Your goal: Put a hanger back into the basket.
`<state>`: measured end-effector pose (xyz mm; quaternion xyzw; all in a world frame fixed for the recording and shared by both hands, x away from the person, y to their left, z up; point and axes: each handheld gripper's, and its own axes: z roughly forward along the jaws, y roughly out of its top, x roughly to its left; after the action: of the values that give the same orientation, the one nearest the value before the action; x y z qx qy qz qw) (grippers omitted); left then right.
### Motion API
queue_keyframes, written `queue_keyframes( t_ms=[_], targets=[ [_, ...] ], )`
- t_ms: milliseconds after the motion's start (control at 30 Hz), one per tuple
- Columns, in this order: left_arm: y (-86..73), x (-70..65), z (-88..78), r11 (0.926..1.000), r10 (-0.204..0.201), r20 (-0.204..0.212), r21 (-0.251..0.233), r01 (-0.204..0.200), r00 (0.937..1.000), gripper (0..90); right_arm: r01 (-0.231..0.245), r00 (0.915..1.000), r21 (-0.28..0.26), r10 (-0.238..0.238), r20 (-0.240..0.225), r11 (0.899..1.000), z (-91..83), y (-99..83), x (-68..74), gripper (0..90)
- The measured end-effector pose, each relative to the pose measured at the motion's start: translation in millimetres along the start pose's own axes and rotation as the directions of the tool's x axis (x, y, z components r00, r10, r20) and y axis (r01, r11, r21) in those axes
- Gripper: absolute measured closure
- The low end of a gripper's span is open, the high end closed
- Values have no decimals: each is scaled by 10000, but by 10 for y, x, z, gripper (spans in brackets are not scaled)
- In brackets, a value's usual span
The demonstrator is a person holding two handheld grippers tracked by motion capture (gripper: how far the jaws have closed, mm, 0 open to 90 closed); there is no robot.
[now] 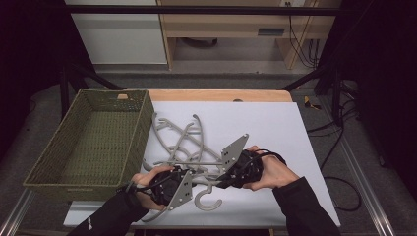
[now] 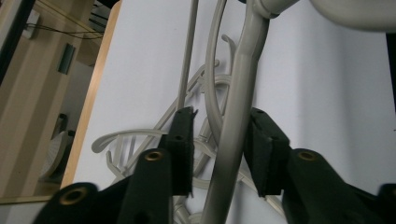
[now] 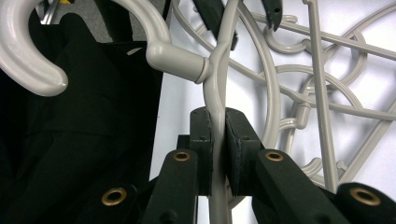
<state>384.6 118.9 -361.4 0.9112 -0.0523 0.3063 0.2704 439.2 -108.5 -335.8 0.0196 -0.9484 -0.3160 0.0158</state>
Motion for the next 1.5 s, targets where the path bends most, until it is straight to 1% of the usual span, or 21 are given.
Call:
queue_keyframes(
  t_ms=[133,267,333,433,600,667,833,900,933,1033,1100,1133,1167,1200,1233,1267,1300,1333,1367,1433,1500],
  targets=[
    [5,-25,4,9998,197,51,42,-197,9998,745,-47,10000,4,47,-45,10000,4,1,-8,824],
    [13,-38,7,9991,402,-91,138,-400,9992,761,-88,9999,9,88,-101,10000,10,-1,-17,823],
    [9,-45,13,9987,511,-187,49,-510,9985,767,-40,10000,-19,40,-61,10000,10,-3,-23,823],
    [9,-52,2,9987,517,-136,7,-517,9986,777,15,10000,-122,-16,-54,9999,-3,-9,-28,822],
    [-4,-28,-28,9994,284,102,-177,-283,9995,788,310,9995,-322,-308,73,9990,-40,-18,-23,816],
    [-1,-18,-41,9995,237,120,-211,-235,9996,792,441,9988,-487,-430,233,9978,-62,-25,-20,801],
    [10,7,-60,9997,-76,245,-235,82,9997,794,492,9978,-593,-464,472,9970,-77,-29,-18,778],
    [10,26,-63,9991,-327,278,-277,335,9991,795,508,9960,-653,-458,765,9966,-83,-31,-11,754],
    [11,41,-66,9985,-490,216,-230,495,9986,795,501,9943,-705,-431,978,9963,-89,-33,-6,723],
    [-8,75,-56,9948,-995,137,-222,998,9949,796,394,9864,-1209,-193,1631,9919,-134,-52,0,603],
    [-33,108,-52,9915,-1301,142,-69,1302,9914,796,184,9746,-1522,162,2232,9882,-185,-89,-16,533],
    [-44,122,-48,9887,-1500,143,16,1500,9886,795,24,9657,-1707,421,2561,9853,-212,-116,-29,464],
    [-55,135,-39,9848,-1735,164,79,1734,9847,795,-174,9535,-1904,736,2924,9816,-237,-144,-41,414],
    [-67,149,-29,9811,-1929,128,147,1927,9811,796,-264,9400,-2155,976,3269,9762,-264,-176,-50,389],
    [-79,167,-16,9760,-2168,127,239,2165,9761,795,-341,9281,-2493,1232,3512,9678,-293,-209,-57,339],
    [-90,181,-2,9716,-2349,13,311,2347,9720,795,-446,9159,-2828,1523,3714,9581,-323,-242,-55,288],
    [-99,199,12,9643,-2619,-23,391,2618,9651,795,-755,8916,-3309,2123,3999,9406,-367,-307,-50,231],
    [-107,217,23,9563,-2892,-70,423,2892,9572,795,-755,8916,-3309,2123,3999,9406,-367,-307,-50,231],
    [-111,235,29,9493,-3108,-112,456,3109,9504,795,-929,8804,-3480,2402,4088,9329,-381,-344,-40,238],
    [-114,275,28,9346,-3526,-150,457,3529,9357,795,-1183,8618,-3805,2852,4194,9172,-392,-425,-14,219],
    [-109,322,12,9209,-3877,-129,376,3879,9217,795,-1483,8387,-4075,3329,4310,9011,-392,-511,26,190]
  ],
)
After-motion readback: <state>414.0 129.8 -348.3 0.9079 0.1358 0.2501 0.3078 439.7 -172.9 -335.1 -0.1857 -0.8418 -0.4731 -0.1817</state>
